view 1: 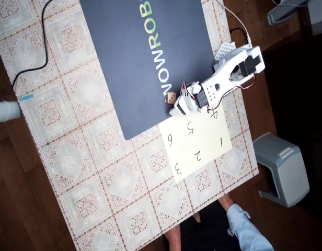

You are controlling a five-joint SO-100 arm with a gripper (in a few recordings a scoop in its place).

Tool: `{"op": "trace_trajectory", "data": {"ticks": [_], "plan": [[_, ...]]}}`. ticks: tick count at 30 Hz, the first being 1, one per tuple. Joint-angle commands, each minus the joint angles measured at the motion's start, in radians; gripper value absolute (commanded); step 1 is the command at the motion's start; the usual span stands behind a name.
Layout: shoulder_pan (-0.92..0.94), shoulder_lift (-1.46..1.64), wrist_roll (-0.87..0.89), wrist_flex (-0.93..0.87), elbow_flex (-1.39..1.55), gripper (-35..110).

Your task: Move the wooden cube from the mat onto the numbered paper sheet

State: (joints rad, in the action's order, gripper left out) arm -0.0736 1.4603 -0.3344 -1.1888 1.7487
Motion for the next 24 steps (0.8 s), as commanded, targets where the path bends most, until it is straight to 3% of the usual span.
{"op": "trace_trajectory", "data": {"ticks": [1, 8, 24], "plan": [[0.051, 0.028, 0.067, -0.015, 0.003, 30], [0.15, 0.051, 0.074, -0.021, -0.005, 32], [0.115, -0.038, 0.032, -0.041, -0.044, 30]]}}
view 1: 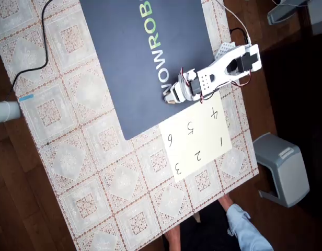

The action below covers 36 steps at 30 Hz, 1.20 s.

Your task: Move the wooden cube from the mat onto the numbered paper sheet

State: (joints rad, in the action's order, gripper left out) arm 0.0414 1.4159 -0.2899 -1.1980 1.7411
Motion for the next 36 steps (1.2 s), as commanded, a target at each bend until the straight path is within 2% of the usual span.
{"op": "trace_trajectory", "data": {"ticks": [1, 11, 12, 15, 27, 36], "plan": [[-0.002, 0.0, -0.012, -0.041, -0.046, 30], [-0.02, -0.043, -0.038, -0.124, -0.129, 27], [-0.02, -0.043, -0.052, -0.121, -0.126, 24], [-0.015, -0.049, -0.066, -0.118, -0.127, 0], [0.0, -0.026, -0.127, -0.086, -0.086, 0], [-0.138, 0.192, -0.143, -0.086, -0.006, 0]]}}
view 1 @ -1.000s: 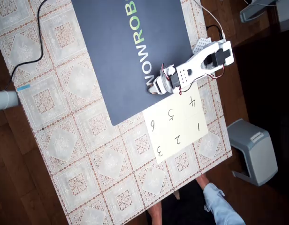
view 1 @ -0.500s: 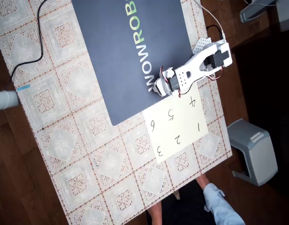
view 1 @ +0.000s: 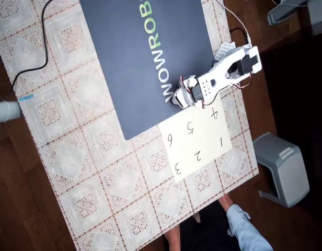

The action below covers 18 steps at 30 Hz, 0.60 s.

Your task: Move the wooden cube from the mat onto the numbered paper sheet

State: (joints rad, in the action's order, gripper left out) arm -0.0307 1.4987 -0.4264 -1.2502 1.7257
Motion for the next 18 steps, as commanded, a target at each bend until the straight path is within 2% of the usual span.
{"op": "trace_trajectory", "data": {"ticks": [1, 5, 9, 18], "plan": [[-0.086, 0.138, 0.0, -0.043, 0.005, 0], [-0.143, 0.206, 0.021, -0.067, -0.064, 0], [-0.227, 0.141, 0.071, -0.144, -0.27, 0], [-0.399, -0.423, 0.198, -0.371, -1.081, 0]]}}
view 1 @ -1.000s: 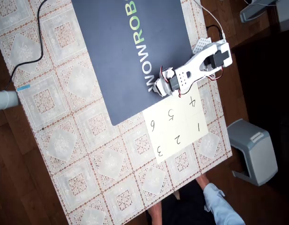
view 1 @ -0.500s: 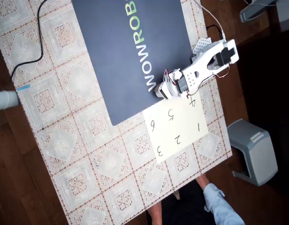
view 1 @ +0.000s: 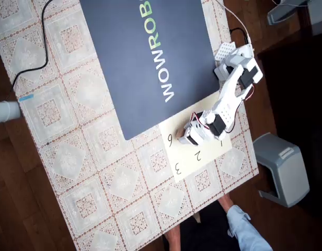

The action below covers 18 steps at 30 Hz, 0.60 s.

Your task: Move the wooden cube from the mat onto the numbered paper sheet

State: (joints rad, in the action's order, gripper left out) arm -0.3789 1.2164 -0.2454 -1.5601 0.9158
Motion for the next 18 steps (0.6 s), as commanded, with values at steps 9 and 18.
{"op": "trace_trajectory", "data": {"ticks": [9, 18], "plan": [[-0.158, -0.647, 0.014, -0.193, -0.818, 0], [-0.175, -0.749, -0.063, -0.061, -0.877, 0]]}}
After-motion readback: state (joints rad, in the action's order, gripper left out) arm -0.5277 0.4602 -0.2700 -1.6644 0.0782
